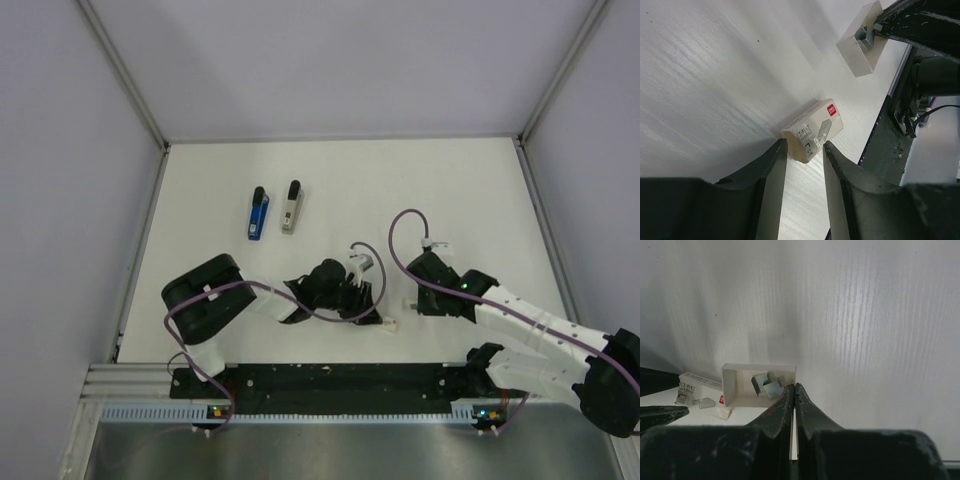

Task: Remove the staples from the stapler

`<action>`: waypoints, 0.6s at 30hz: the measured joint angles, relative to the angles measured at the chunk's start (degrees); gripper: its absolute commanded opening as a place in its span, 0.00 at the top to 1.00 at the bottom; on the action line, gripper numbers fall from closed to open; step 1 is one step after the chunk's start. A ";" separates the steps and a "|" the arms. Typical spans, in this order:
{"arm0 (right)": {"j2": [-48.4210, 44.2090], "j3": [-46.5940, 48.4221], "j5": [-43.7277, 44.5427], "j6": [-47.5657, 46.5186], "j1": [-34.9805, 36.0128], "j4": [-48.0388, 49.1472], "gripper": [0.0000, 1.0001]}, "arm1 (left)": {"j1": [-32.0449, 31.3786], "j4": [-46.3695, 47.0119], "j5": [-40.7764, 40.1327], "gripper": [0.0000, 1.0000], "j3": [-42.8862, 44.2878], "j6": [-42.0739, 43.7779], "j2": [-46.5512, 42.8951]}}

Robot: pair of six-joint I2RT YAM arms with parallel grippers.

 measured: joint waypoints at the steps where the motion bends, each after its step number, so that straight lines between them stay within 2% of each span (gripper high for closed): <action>1: -0.04 -0.20 0.00 0.00 0.00 0.11 1.00 | -0.13 0.09 0.04 0.60 0.09 -0.02 0.13; 6: -0.33 -0.59 -0.02 0.00 0.00 0.04 1.00 | -0.52 0.13 0.02 0.67 0.35 -0.33 0.55; 18: -1.25 -0.59 -0.46 -0.02 0.00 0.13 1.00 | -0.72 -0.13 -0.39 0.94 0.55 -0.72 1.03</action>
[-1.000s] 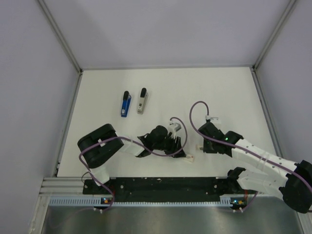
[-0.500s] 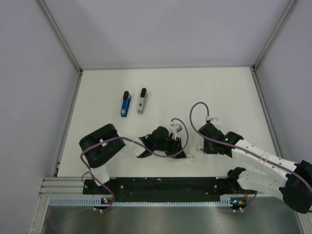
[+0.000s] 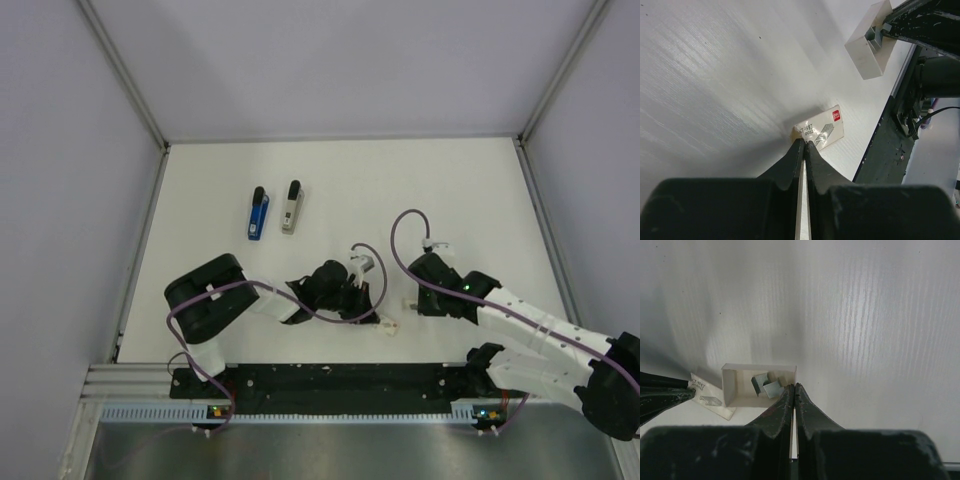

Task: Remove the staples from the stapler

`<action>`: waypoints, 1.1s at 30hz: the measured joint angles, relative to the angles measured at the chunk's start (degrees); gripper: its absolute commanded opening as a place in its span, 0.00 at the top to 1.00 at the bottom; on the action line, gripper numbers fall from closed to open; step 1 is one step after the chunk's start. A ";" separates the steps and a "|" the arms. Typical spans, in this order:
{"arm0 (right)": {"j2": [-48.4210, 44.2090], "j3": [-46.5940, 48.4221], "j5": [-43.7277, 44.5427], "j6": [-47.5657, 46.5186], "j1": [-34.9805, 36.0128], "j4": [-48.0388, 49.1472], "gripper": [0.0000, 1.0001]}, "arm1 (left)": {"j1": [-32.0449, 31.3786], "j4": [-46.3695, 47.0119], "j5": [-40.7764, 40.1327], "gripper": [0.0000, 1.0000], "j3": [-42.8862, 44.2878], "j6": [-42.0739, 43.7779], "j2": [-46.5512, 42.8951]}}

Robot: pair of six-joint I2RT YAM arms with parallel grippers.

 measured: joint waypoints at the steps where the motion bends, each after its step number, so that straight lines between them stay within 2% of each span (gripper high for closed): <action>1: 0.00 0.00 -0.11 0.00 0.00 0.00 1.00 | 0.00 -0.04 -0.15 0.96 0.00 -0.02 0.00; 8: 0.04 -0.09 -0.44 -0.09 0.00 0.09 1.00 | -0.07 -1.77 -4.35 1.00 -0.83 0.15 -2.43; 22: 5.33 0.02 -1.92 -1.62 0.46 3.19 1.00 | -0.04 -2.58 -20.50 1.00 -10.62 -1.62 -18.29; 27: 9.86 0.70 -2.67 -2.16 0.83 5.84 1.00 | 0.00 -1.92 -24.55 1.00 -13.31 -4.31 -18.75; 33: 13.90 2.40 -3.54 -3.02 1.25 9.22 1.00 | 0.00 3.41 -26.27 1.00 -17.09 -8.57 -16.57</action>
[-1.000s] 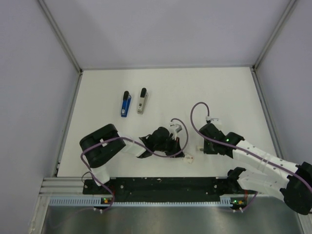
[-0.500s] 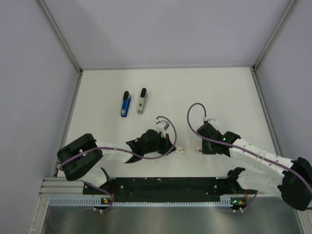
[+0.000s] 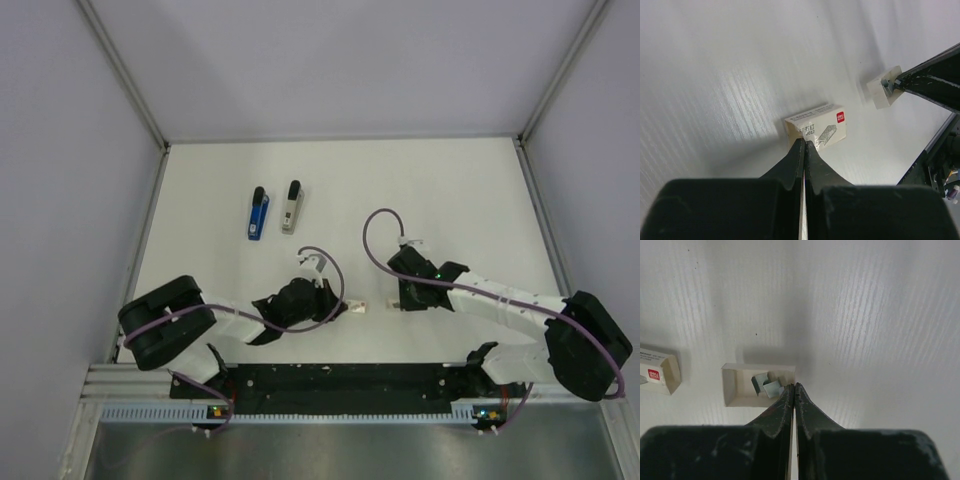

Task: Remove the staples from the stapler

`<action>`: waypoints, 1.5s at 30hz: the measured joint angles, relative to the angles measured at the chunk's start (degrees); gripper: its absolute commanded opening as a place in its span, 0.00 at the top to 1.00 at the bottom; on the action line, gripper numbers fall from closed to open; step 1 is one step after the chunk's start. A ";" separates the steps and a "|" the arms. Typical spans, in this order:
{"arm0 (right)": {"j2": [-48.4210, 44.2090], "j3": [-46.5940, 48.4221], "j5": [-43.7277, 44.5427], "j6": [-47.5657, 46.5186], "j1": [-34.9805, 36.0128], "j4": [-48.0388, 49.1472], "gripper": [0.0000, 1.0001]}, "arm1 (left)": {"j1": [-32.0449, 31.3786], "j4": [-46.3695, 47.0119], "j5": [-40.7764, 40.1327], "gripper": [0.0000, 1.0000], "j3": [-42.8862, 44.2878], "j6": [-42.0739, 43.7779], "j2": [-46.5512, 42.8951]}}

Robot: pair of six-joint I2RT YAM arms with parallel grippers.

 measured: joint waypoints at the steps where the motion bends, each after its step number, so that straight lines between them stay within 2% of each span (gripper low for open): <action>1: 0.50 0.04 -0.11 -0.09 0.11 0.74 1.00 | 0.00 1.16 0.04 0.99 -0.39 -0.74 0.50; 6: 2.05 0.04 -0.98 -0.17 1.27 2.25 1.00 | 0.00 7.54 0.24 0.70 -2.32 -2.73 2.47; 7: 2.14 0.07 -1.09 -0.26 1.46 2.47 1.00 | 0.00 8.41 0.31 0.67 -2.75 -2.97 2.58; 12: 2.16 0.46 -1.29 -0.44 2.05 2.86 1.00 | 0.00 10.91 0.28 0.57 -4.59 -3.72 2.40; 18: 3.15 0.76 -1.36 -0.50 2.36 4.24 1.00 | 0.00 10.86 -0.33 0.53 -4.79 -3.67 -0.50; 21: 4.72 0.76 -1.40 -0.52 2.62 5.01 1.00 | 0.00 9.66 -1.55 0.54 -4.79 -3.48 -2.34; 25: 6.08 0.85 -1.42 -0.52 2.71 5.81 1.00 | 0.02 5.46 -4.17 0.79 -4.61 -3.32 -4.57; 31: 7.54 1.97 -1.40 -0.52 3.61 7.50 1.00 | 0.02 -3.76 -7.45 0.94 -2.14 -1.49 -5.95; 36: 8.68 2.60 -1.36 -0.52 4.28 8.31 1.00 | 0.02 -8.28 -8.24 0.97 -0.02 -0.37 -5.92; 45: 8.94 2.64 -1.14 -0.44 5.92 8.57 1.00 | 0.02 -9.46 -6.14 0.97 2.38 -0.24 -1.77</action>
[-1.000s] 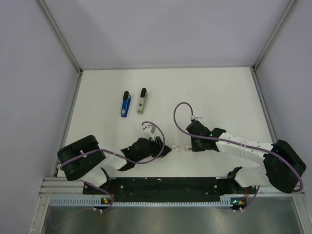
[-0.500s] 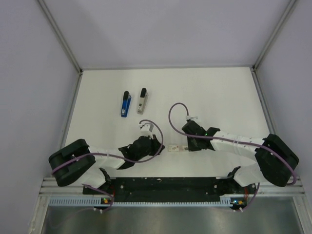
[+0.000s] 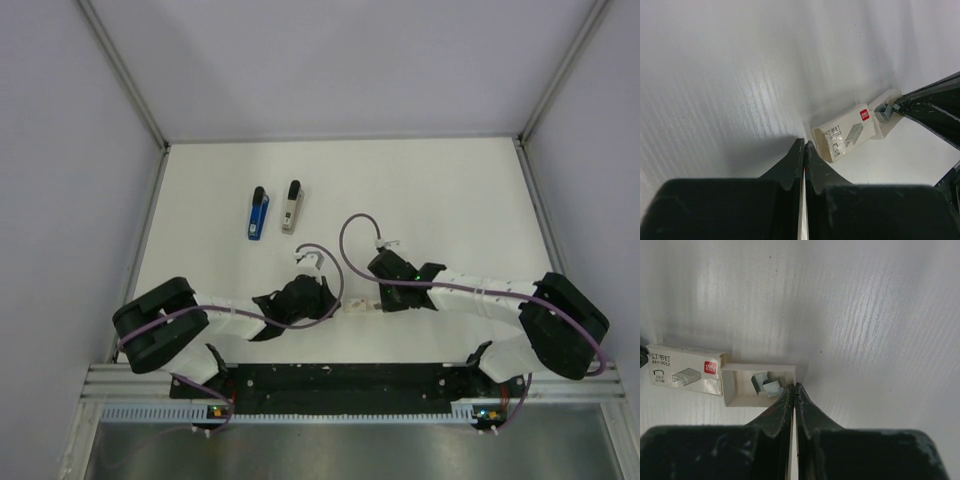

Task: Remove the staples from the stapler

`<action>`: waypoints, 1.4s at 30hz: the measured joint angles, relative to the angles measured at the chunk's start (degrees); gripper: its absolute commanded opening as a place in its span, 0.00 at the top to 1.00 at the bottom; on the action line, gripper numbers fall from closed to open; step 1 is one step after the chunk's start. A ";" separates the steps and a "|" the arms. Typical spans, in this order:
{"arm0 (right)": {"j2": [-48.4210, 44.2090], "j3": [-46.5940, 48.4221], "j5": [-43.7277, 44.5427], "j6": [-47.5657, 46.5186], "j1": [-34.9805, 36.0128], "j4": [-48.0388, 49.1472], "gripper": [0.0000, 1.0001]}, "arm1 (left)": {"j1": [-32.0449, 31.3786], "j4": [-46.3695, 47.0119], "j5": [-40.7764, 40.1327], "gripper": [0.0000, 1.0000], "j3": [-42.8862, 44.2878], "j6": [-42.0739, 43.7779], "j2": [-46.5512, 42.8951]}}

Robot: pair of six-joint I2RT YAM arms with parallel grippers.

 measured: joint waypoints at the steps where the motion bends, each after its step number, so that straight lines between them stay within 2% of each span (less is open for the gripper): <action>1: 0.00 0.00 0.04 0.04 0.07 0.00 1.00 | 0.00 0.20 0.39 0.97 0.04 -0.17 0.46; 15: 1.51 1.11 3.15 0.35 0.50 0.17 1.00 | 0.00 0.46 3.87 0.97 0.79 -0.42 1.44; 42: 3.30 2.91 8.33 1.81 5.60 -2.01 1.00 | 0.00 -0.04 3.93 0.97 1.60 -0.42 1.73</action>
